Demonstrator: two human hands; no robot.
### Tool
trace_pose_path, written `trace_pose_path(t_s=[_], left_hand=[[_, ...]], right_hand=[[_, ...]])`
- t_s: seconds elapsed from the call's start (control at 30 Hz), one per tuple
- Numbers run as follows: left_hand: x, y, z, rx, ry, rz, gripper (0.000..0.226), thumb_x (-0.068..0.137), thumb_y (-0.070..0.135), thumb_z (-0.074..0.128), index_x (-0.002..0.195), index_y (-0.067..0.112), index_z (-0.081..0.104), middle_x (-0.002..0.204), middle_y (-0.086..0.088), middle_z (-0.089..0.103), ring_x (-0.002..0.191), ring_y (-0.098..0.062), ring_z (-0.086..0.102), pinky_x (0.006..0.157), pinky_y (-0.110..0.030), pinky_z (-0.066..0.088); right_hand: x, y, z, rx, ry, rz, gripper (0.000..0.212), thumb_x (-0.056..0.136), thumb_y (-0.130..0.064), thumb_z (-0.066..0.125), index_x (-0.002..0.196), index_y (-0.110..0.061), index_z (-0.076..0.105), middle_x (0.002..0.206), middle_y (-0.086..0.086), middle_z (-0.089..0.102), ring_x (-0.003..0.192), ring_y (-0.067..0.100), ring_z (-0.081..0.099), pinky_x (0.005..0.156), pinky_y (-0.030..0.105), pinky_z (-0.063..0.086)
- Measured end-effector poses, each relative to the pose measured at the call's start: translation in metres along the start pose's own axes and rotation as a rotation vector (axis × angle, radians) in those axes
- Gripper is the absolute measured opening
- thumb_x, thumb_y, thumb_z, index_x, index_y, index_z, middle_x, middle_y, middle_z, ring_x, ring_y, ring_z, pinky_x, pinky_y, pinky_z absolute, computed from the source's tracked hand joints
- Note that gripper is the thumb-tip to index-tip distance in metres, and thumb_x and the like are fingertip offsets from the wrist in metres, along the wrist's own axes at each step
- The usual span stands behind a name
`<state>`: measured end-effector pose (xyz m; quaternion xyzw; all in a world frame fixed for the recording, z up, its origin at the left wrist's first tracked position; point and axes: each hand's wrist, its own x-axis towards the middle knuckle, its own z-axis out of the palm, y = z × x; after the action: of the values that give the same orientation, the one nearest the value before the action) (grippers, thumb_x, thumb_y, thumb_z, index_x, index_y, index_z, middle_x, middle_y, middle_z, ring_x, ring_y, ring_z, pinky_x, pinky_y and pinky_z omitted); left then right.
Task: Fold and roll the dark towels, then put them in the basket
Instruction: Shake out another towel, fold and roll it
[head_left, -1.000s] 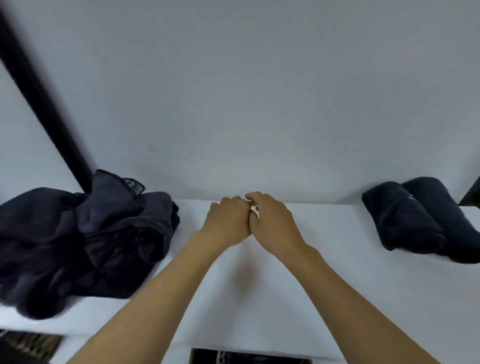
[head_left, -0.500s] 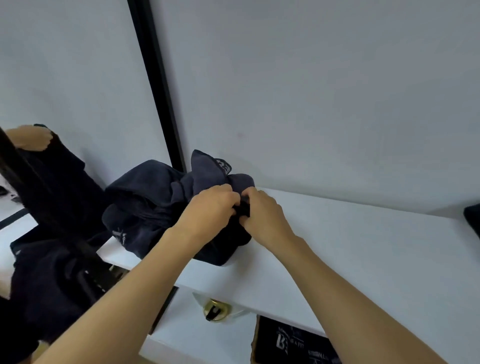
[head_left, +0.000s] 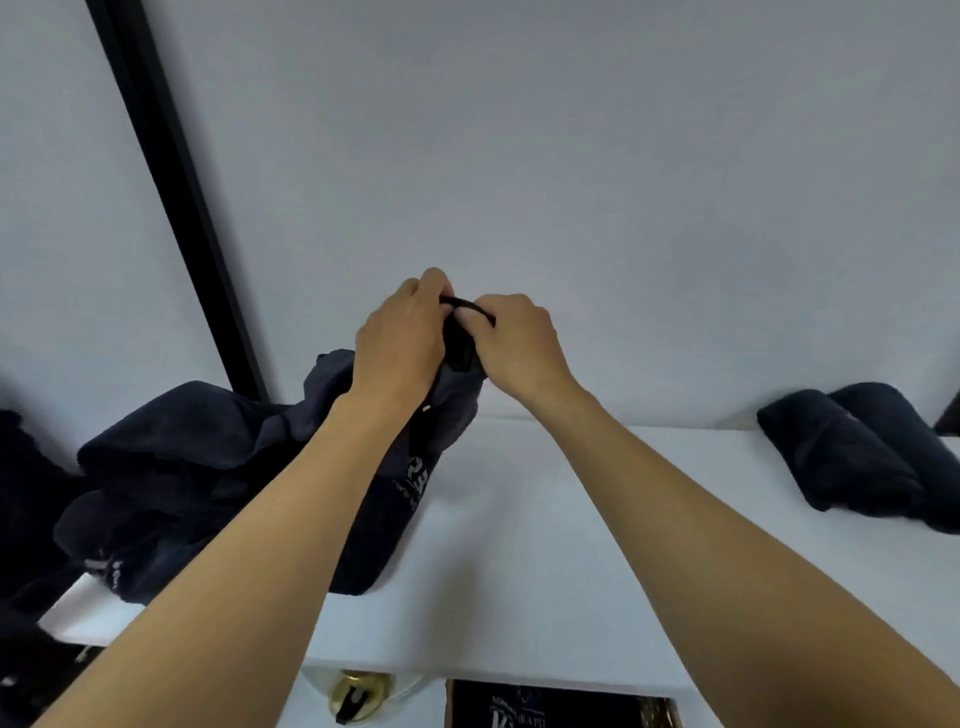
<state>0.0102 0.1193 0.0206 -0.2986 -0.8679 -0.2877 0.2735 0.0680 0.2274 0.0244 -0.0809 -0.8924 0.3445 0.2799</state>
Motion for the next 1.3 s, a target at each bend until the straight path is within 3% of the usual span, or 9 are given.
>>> trace_pose_path(t_s=[0.2, 0.3, 0.43, 0.53, 0.63, 0.73, 1.03, 1.17, 1.3], left_hand=[[0.027, 0.013, -0.002, -0.025, -0.035, 0.174, 0.016, 0.096, 0.019, 0.049, 0.110, 0.013, 0.054, 0.099, -0.005, 0.059, 0.082, -0.026, 0.056, 0.069, -0.039, 0.047], [0.033, 0.013, 0.003, -0.013, -0.184, 0.087, 0.007, 0.092, 0.015, 0.051, 0.089, 0.010, 0.056, 0.081, -0.003, 0.058, 0.076, -0.027, 0.058, 0.062, -0.035, 0.045], [0.044, 0.030, 0.009, -0.164, -0.213, -0.014, 0.015, 0.091, 0.013, 0.053, 0.076, 0.014, 0.055, 0.069, 0.000, 0.054, 0.070, -0.024, 0.057, 0.059, -0.030, 0.043], [0.056, 0.055, 0.013, -0.282, -0.205, -0.035, 0.024, 0.092, 0.012, 0.057, 0.069, 0.018, 0.053, 0.065, 0.001, 0.053, 0.063, -0.019, 0.053, 0.051, -0.026, 0.038], [0.064, 0.080, 0.021, -0.425, -0.185, -0.039, 0.024, 0.093, 0.021, 0.062, 0.071, 0.012, 0.059, 0.065, -0.001, 0.055, 0.060, -0.018, 0.053, 0.057, -0.029, 0.045], [0.066, 0.096, 0.033, -0.445, -0.224, -0.029, 0.026, 0.093, 0.026, 0.063, 0.072, 0.011, 0.060, 0.066, -0.003, 0.056, 0.061, -0.019, 0.054, 0.060, -0.031, 0.046], [0.064, 0.112, 0.041, -0.509, -0.194, -0.056, 0.037, 0.086, 0.044, 0.067, 0.083, 0.007, 0.068, 0.077, -0.007, 0.067, 0.073, -0.023, 0.064, 0.069, -0.038, 0.053], [0.046, 0.139, 0.015, -0.602, -0.036, 0.071, 0.025, 0.083, 0.048, 0.068, 0.099, 0.028, 0.068, 0.104, 0.008, 0.062, 0.095, -0.009, 0.057, 0.083, -0.022, 0.046], [0.004, 0.166, 0.004, -0.773, -0.055, 0.293, 0.022, 0.075, 0.047, 0.074, 0.089, 0.030, 0.072, 0.090, 0.012, 0.066, 0.086, -0.006, 0.061, 0.075, -0.014, 0.046]], right_hand=[[0.026, -0.004, -0.048, 0.028, 0.102, 0.019, 0.040, 0.097, -0.026, 0.050, 0.060, -0.011, 0.051, 0.061, 0.000, 0.053, 0.063, 0.019, 0.052, 0.059, 0.035, 0.043], [0.036, 0.003, -0.078, 0.109, 0.200, 0.066, 0.037, 0.095, -0.026, 0.053, 0.065, -0.004, 0.050, 0.063, 0.007, 0.049, 0.061, 0.023, 0.049, 0.067, 0.048, 0.053], [0.040, 0.007, -0.121, 0.301, 0.274, 0.194, 0.032, 0.093, -0.021, 0.056, 0.065, -0.008, 0.047, 0.068, 0.007, 0.045, 0.063, 0.020, 0.045, 0.047, 0.027, 0.044], [0.039, 0.014, -0.147, 0.418, 0.283, 0.304, 0.035, 0.090, -0.017, 0.059, 0.061, -0.018, 0.039, 0.066, 0.005, 0.041, 0.067, 0.020, 0.040, 0.058, 0.030, 0.035], [0.034, 0.020, -0.168, 0.566, 0.292, 0.381, 0.012, 0.093, -0.016, 0.060, 0.088, -0.006, 0.061, 0.084, 0.010, 0.058, 0.074, 0.022, 0.056, 0.062, 0.031, 0.051], [0.026, 0.027, -0.181, 0.639, 0.309, 0.450, 0.022, 0.094, -0.018, 0.062, 0.107, 0.001, 0.065, 0.099, 0.012, 0.068, 0.081, 0.022, 0.067, 0.062, 0.028, 0.058], [0.013, 0.041, -0.202, 0.697, 0.294, 0.508, 0.014, 0.094, -0.016, 0.063, 0.097, -0.002, 0.065, 0.103, 0.013, 0.069, 0.095, 0.025, 0.068, 0.078, 0.036, 0.059], [0.017, 0.043, -0.207, 0.772, 0.334, 0.538, 0.013, 0.094, -0.011, 0.062, 0.099, 0.000, 0.064, 0.104, 0.016, 0.068, 0.096, 0.028, 0.068, 0.087, 0.042, 0.057], [0.018, 0.041, -0.205, 0.805, 0.378, 0.545, 0.018, 0.095, -0.008, 0.060, 0.109, 0.004, 0.057, 0.094, 0.014, 0.064, 0.081, 0.023, 0.065, 0.070, 0.035, 0.058]])
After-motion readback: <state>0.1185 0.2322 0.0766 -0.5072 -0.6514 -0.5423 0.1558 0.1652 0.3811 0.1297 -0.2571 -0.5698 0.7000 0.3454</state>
